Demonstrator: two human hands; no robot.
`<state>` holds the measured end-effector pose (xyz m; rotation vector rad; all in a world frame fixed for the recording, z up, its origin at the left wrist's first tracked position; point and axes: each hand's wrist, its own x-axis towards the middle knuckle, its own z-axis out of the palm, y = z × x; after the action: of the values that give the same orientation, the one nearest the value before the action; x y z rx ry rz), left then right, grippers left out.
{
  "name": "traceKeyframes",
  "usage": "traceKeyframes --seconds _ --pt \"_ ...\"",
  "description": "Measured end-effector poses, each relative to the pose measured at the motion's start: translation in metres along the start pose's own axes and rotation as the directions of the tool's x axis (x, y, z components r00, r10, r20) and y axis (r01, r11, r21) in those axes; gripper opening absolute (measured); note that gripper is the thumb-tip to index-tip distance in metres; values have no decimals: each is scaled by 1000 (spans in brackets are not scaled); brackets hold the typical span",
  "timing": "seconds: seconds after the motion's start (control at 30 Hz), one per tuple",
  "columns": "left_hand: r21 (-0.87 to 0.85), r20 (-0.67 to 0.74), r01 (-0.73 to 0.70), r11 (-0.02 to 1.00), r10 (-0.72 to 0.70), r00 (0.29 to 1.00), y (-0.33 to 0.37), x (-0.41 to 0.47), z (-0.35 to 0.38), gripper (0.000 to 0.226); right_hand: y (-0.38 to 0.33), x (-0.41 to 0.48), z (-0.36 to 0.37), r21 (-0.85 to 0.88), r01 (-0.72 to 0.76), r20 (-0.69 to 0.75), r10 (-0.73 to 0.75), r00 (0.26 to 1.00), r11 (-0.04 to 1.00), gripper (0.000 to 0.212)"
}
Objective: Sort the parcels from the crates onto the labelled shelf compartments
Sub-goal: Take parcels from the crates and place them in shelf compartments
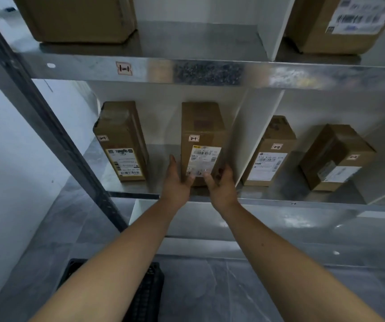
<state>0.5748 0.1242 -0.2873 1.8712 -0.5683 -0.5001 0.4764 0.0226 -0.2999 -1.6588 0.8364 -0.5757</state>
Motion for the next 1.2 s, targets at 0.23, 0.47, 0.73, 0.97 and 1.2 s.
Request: traceKeyframes --seconds 0.23,0.47,0.73,0.97,1.2 --pt "-155 -142 270 950 -292 946 -33 -83 -28 58 20 -70 -14 -3 -197 -46 197 979 980 19" --pt "-218 -186 306 927 -347 919 -43 -184 -69 39 10 -132 -2 -31 -259 168 260 951 966 7" --pt "-293 -375 384 875 -475 796 -96 -310 -105 19 32 -214 45 -119 -167 449 204 870 979 4" --pt "-488 -499 445 751 -658 564 -136 -413 -137 16 35 -281 105 -243 -41 770 218 600 969 17" --pt "-642 -544 413 646 -763 349 -164 -495 -155 16 41 -352 158 -345 8 857 311 410 939 18"
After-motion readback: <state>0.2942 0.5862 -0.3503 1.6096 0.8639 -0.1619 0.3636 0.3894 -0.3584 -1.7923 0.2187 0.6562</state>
